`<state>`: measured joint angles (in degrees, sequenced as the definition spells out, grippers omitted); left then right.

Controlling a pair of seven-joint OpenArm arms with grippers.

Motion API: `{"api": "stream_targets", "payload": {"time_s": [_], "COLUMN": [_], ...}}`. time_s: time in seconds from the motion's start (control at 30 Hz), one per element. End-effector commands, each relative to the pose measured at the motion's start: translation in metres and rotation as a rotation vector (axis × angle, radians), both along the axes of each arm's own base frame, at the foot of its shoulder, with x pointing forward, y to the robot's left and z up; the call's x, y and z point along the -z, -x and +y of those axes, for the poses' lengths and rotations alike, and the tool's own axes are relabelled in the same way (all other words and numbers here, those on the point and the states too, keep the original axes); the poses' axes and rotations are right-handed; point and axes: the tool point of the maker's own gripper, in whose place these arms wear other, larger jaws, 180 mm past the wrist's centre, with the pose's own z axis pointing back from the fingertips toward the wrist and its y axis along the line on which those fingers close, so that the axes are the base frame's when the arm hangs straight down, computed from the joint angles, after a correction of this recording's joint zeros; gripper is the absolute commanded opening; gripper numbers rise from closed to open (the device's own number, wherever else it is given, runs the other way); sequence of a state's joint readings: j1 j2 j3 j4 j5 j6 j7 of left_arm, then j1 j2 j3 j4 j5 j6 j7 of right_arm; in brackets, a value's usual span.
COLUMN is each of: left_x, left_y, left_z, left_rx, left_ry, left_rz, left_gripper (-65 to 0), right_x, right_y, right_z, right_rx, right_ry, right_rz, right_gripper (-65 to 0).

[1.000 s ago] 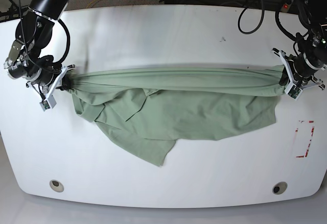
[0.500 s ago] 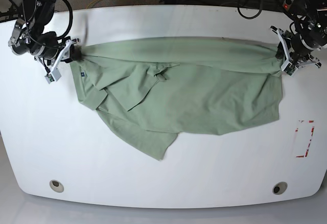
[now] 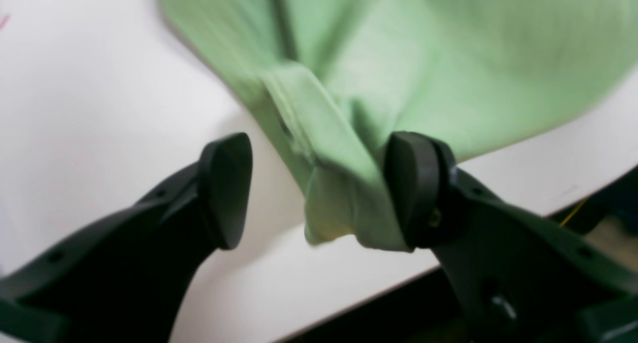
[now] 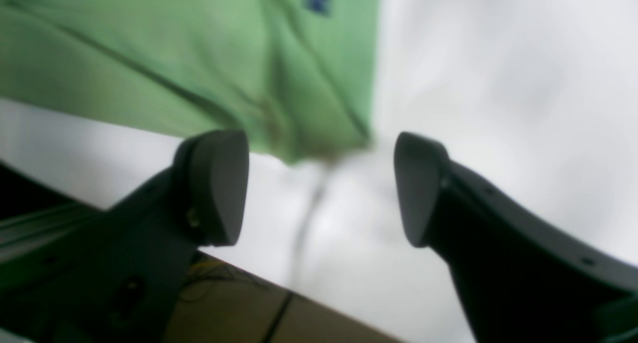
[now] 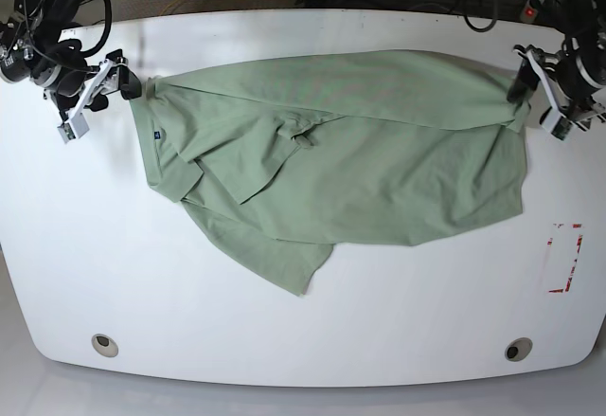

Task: Fold the T-shirt properly
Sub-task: 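Lower the shirt flat, drawing both grippers back along its edge, then regrasp the shirt edge with both grippers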

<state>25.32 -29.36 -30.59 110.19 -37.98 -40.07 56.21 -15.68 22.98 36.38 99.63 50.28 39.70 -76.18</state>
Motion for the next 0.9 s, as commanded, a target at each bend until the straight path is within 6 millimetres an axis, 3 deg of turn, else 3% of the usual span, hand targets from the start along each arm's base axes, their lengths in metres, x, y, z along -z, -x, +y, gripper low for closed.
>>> {"api": "stream_targets", "payload": {"time_s": [0.0, 0.1, 0.23, 0.47, 0.67, 0.87], "left_x": [-0.029, -0.044, -0.046, -0.027, -0.009, 0.002], "left_y": [-0.009, -0.012, -0.011, 0.001, 0.007, 0.002], "left_z": [0.002, -0.014, -0.012, 0.004, 0.004, -0.03], "left_rx": [0.016, 0.047, 0.065, 0.036, 0.023, 0.13], "left_ry": [0.057, 0.169, 0.158, 0.1, 0.126, 0.129], "left_rz": [-0.057, -0.08, -0.055, 0.052, 0.116, 0.143], "left_gripper": [-26.7, -26.7, -26.7, -26.5, -26.5, -26.5], "right_x": [-0.015, -0.012, -0.006, -0.003, -0.002, -0.005], "right_y": [-0.008, -0.008, -0.006, 0.001, 0.001, -0.008], "right_z": [0.008, 0.017, 0.029, 0.028, 0.029, 0.032], "right_rx": [-0.027, -0.022, -0.008, -0.003, -0.001, -0.001], "right_ry": [-0.031, -0.062, -0.102, -0.105, -0.107, -0.118], "right_rz": [-0.063, -0.065, -0.065, -0.05, -0.047, -0.07], "right_gripper": [-24.4, -26.2, -27.3, -27.1, -27.1, -27.1]}}
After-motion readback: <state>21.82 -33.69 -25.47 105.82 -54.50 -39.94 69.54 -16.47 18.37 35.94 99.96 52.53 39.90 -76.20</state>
